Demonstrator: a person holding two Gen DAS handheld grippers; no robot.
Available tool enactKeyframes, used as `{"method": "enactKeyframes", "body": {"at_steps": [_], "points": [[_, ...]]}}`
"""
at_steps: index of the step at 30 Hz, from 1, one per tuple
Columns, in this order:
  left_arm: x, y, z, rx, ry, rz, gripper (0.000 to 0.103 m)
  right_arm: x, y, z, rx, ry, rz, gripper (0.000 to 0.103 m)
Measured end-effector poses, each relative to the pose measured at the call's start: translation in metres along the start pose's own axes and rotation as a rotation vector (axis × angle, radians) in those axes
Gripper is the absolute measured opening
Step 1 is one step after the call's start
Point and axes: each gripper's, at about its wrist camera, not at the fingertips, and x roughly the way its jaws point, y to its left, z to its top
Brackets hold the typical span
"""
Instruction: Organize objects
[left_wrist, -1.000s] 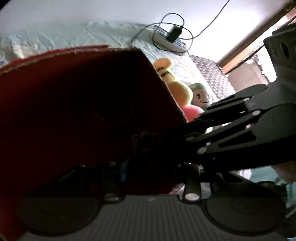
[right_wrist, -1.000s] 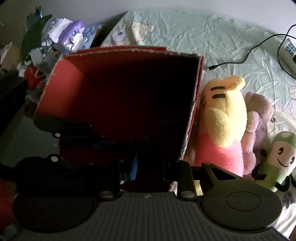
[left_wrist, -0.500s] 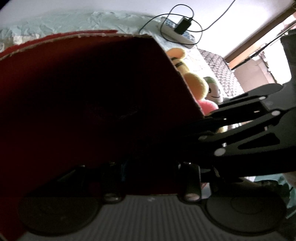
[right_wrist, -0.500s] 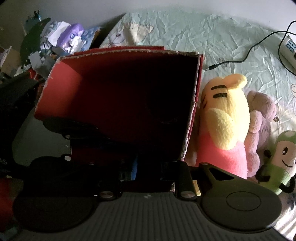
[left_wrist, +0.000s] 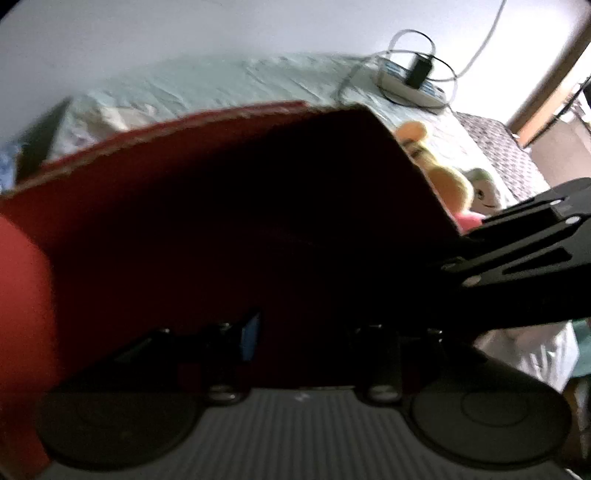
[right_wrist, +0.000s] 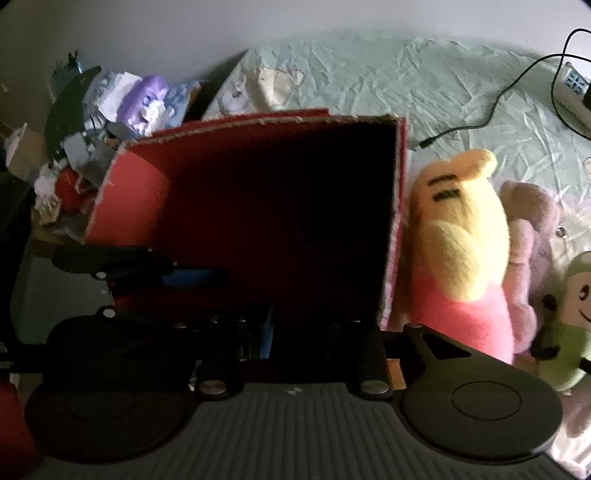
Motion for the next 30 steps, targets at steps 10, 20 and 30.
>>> {"method": "enactKeyframes", "body": {"at_steps": [10, 20, 30], "points": [[-0.002, 0.045, -0.002, -0.081, 0.007, 0.336, 0.044, 0.021, 0.017, 0.015, 0.092, -0.015, 0.053, 0.028], [0.006, 0.059, 0.009, -0.112, -0.021, 0.441, 0.051, 0.065, 0.035, 0.018, 0.077, 0.162, 0.134, 0.028], [0.016, 0.051, 0.012, -0.046, 0.019, 0.437, 0.065, 0.065, 0.021, 0.012, 0.087, 0.170, -0.045, 0.037]]}}
